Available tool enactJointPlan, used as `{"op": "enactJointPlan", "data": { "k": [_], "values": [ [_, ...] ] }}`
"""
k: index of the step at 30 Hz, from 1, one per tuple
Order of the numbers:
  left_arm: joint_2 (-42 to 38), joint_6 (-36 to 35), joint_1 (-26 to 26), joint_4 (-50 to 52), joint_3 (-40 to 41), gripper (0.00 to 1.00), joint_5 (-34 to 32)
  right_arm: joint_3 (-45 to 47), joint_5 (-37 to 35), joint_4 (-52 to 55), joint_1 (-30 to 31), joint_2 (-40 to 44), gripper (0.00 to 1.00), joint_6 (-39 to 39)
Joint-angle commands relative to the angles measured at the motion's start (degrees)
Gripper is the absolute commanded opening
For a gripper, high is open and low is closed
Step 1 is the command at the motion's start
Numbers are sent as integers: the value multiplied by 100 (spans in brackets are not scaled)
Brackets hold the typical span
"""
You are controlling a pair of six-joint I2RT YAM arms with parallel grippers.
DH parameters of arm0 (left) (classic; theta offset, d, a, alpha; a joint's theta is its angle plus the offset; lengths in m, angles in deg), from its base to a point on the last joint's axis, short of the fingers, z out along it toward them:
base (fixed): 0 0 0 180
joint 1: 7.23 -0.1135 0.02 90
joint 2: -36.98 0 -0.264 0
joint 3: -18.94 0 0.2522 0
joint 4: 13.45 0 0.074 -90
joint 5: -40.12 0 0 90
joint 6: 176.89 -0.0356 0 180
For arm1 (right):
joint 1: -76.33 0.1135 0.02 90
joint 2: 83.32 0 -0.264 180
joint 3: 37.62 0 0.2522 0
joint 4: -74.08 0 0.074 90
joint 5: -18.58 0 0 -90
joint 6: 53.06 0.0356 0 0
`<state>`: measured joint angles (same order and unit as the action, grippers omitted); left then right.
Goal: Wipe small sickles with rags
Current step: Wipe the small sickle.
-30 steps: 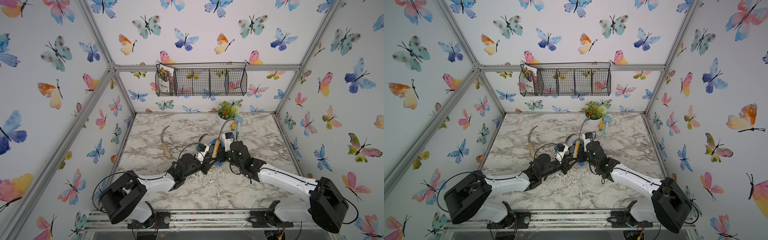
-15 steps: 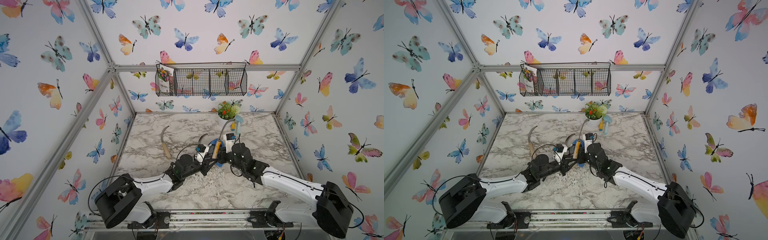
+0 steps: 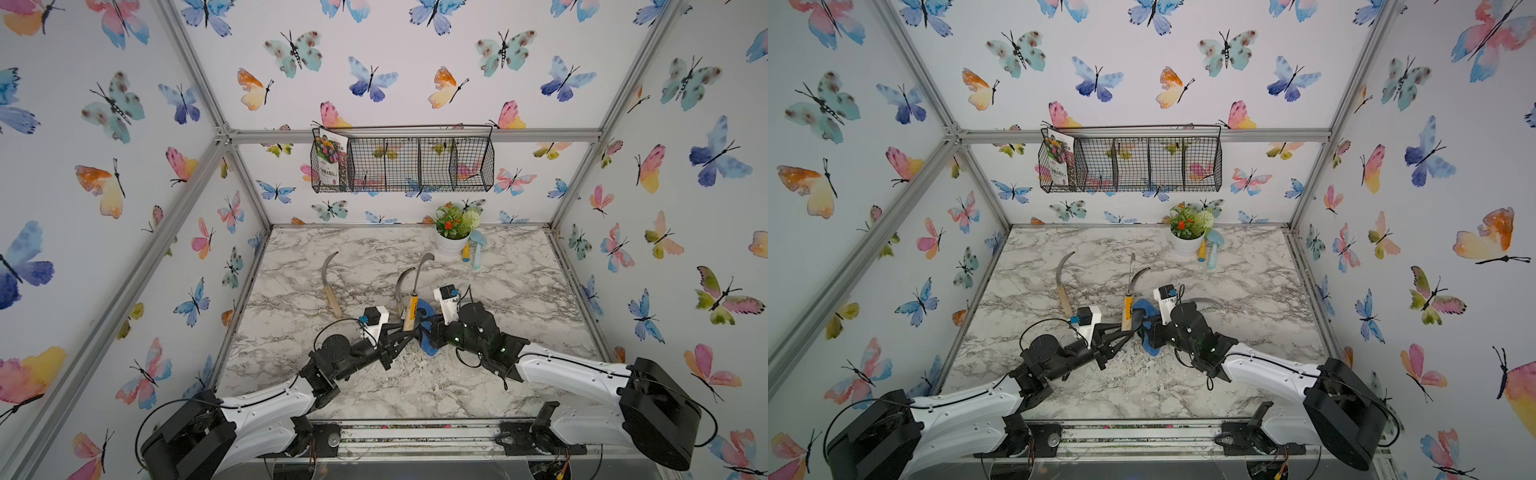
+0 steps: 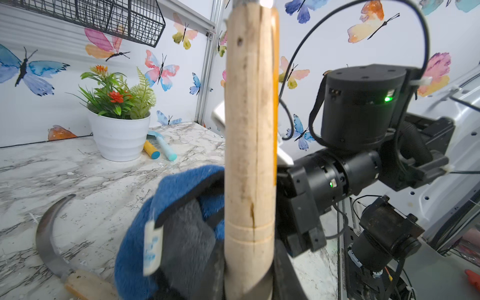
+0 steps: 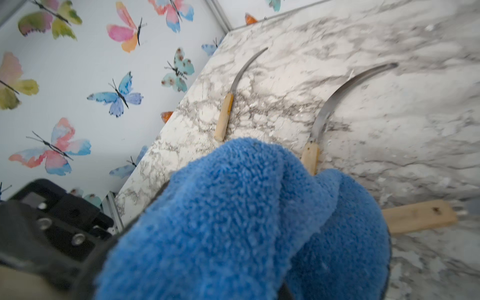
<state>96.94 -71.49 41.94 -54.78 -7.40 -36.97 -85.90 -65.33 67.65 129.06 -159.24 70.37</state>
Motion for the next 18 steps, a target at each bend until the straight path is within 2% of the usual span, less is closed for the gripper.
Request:
{"op": "enactJointPlan", "data": {
  "k": [1, 7, 12, 18],
  "values": [
    [-92, -140, -25, -463, 41, 0, -263, -393, 252, -228, 326, -376, 2, -212],
    [-92, -98, -35, -464, 95, 0, -576, -487, 256, -392, 589, -529, 2, -276],
    [65, -98, -32, -246, -86, 0, -519, -384, 53, -257, 581, 27, 2, -289],
    [230, -65, -30, -193, -182, 0, -328, -63, -760, -11, 563, 917, 2, -303]
  ]
}}
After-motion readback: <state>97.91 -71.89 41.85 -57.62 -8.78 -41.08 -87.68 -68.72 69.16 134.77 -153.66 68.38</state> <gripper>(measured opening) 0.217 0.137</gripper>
